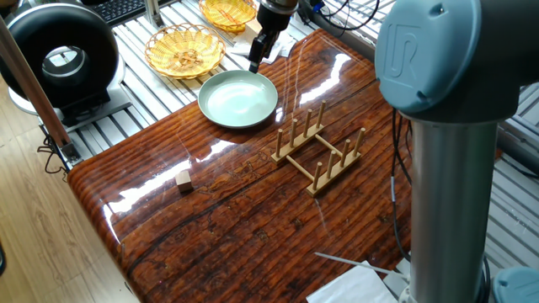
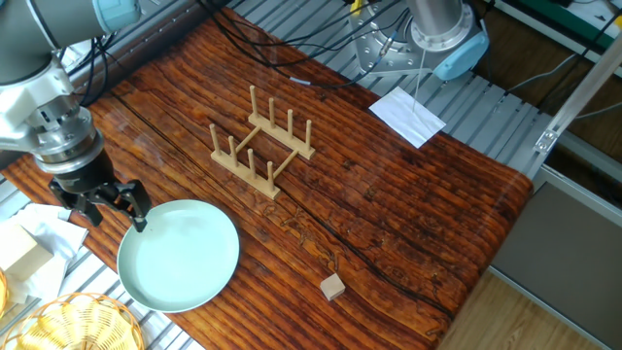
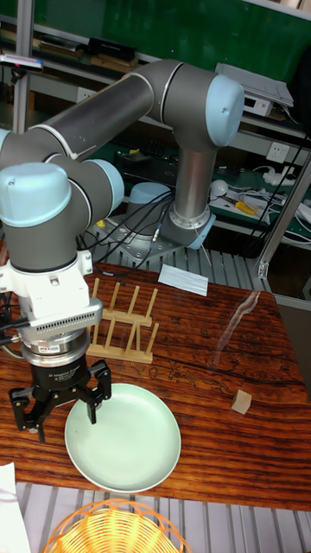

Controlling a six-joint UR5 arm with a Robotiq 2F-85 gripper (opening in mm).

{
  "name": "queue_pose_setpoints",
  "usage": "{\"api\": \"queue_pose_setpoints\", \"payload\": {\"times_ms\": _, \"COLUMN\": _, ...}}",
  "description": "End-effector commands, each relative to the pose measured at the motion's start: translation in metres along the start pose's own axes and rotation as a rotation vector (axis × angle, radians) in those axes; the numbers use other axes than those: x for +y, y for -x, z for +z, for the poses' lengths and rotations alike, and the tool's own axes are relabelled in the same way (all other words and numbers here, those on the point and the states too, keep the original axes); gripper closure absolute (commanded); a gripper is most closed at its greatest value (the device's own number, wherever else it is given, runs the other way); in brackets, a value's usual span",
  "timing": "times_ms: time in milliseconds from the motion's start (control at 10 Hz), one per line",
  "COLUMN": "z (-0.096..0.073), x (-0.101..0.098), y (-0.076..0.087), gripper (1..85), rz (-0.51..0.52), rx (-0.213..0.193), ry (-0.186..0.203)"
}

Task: Put the dish on the dish rack

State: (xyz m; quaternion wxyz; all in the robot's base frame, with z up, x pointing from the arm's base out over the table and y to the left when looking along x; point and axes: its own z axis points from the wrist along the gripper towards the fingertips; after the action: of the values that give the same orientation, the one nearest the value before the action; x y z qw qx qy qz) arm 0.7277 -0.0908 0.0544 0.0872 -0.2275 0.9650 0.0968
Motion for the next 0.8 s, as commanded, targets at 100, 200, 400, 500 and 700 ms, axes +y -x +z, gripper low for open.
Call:
{"api": "queue_pose_setpoints", "payload": {"times_ms": 100, "z": -0.002, "x": -0.013, "y": 0.011, "gripper": 13.3, "rz": 0.003, "rx": -0.043, "ry": -0.046}}
{"api": "queue_pose_setpoints", "payload": {"times_ms": 200, "z": -0.002, "x": -0.016, "y": 0.009, "gripper": 13.7, "rz": 0.007, "rx": -0.036, "ry": -0.058}}
{"api": "queue_pose_setpoints", "payload": {"times_ms": 400, "z": -0.002, "x": -0.017, "y": 0.008, "gripper": 14.0, "rz": 0.009, "rx": -0.034, "ry": -0.058}}
{"api": "queue_pose_setpoints", "payload": {"times_ms": 500, "z": -0.002, "x": -0.017, "y": 0.008, "gripper": 14.7, "rz": 0.009, "rx": -0.031, "ry": -0.058}}
{"api": "queue_pose_setpoints", "payload": {"times_ms": 700, "z": 0.009, "x": -0.02, "y": 0.014, "gripper": 15.3, "rz": 0.019, "rx": -0.032, "ry": -0.047}}
